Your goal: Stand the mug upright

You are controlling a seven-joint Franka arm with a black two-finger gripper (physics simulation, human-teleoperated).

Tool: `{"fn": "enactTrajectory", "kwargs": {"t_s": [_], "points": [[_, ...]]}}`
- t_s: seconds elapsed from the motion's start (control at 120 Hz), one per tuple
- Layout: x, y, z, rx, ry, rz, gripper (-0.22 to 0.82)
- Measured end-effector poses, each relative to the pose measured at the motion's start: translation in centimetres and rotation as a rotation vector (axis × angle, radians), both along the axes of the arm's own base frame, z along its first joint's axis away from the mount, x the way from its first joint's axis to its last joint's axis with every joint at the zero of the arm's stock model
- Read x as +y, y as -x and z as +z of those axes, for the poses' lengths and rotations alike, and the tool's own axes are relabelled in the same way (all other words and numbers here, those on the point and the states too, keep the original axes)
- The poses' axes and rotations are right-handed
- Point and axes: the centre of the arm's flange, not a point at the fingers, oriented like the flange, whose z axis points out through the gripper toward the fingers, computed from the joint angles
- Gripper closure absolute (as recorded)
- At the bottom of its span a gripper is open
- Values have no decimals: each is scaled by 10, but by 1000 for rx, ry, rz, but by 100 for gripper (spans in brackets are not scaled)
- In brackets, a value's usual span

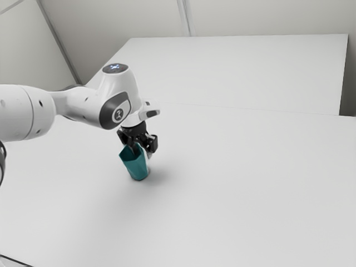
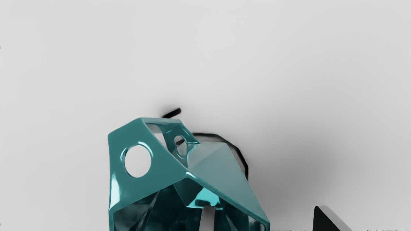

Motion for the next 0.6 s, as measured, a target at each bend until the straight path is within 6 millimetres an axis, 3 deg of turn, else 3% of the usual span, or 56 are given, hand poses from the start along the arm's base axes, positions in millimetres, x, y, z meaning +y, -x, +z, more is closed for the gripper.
{"fn": "enactTrajectory", "kwargs": {"t_s": [0.142,0.283,0.417,0.517,0.6], "points": [[-1,-6,32,-58,8,-14,15],[-4,-30,111,-152,3,-40,8],[2,-37,183,-196,-31,-54,4],[7,-34,220,-201,-44,-54,3],[10,-32,236,-189,-51,-53,2]]}}
